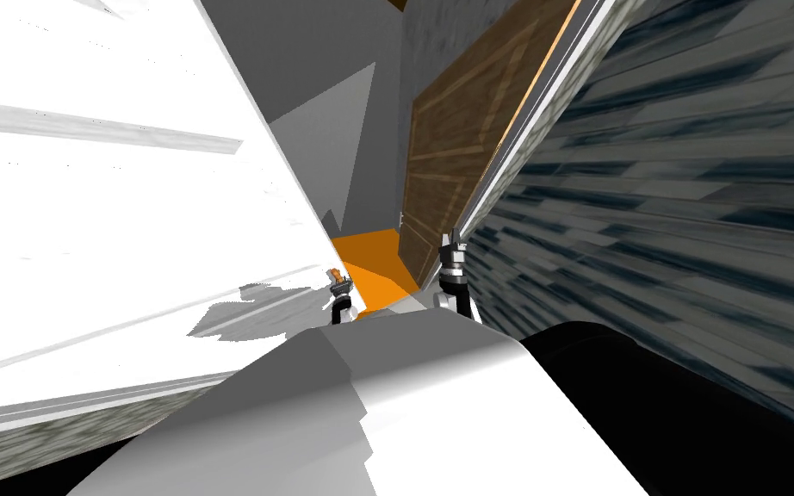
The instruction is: Push the door open
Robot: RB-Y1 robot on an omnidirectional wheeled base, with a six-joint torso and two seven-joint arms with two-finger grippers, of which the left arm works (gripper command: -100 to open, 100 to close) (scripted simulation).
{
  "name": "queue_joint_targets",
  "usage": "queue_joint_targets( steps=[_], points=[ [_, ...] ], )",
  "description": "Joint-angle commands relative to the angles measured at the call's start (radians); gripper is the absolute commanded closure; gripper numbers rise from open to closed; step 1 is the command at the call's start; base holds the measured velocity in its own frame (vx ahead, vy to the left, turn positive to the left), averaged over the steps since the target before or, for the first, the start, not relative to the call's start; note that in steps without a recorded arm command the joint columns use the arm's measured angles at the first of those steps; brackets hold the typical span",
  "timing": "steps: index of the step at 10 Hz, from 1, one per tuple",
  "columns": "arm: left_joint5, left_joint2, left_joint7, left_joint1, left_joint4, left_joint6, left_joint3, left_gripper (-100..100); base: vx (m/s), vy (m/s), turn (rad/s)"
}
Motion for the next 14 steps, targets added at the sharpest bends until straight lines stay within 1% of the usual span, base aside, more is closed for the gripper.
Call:
queue_joint_targets(
  steps=[1,2,4,5,6,8,9,10,11,13,14],
  points=[
    [0.013,0.025,-0.007,-0.007,0.004,-0.018,0.028,100,0.171,-0.009,0.029],
    [0.021,0.03,-0.012,-0.005,0.001,-0.02,0.041,100,0.186,-0.01,0.025],
    [0.021,0.03,-0.012,-0.005,0.001,-0.02,0.041,100,0.094,0.011,-0.003],
    [0.034,0.036,-0.019,-0.001,-0.003,-0.023,0.061,100,0.127,0.006,0.006],
    [0.038,0.038,-0.022,0.0,-0.005,-0.024,0.068,100,0.162,-0.003,0.023],
    [0.038,0.038,-0.022,0.0,-0.005,-0.024,0.068,100,0.065,-0.002,0.007],
    [0.047,0.041,-0.027,0.003,-0.008,-0.026,0.082,100,0.061,0.006,0.011],
    [0.047,0.041,-0.027,0.003,-0.008,-0.026,0.082,100,0.075,0.0,0.014],
    [0.056,0.043,-0.032,0.005,-0.011,-0.028,0.096,100,0.099,-0.008,0.009],
    [0.056,0.043,-0.032,0.005,-0.011,-0.028,0.096,100,0.065,0.01,0.008],
    [0.065,0.044,-0.037,0.008,-0.015,-0.03,0.11,100,0.09,0.002,0.004]
  ],
)
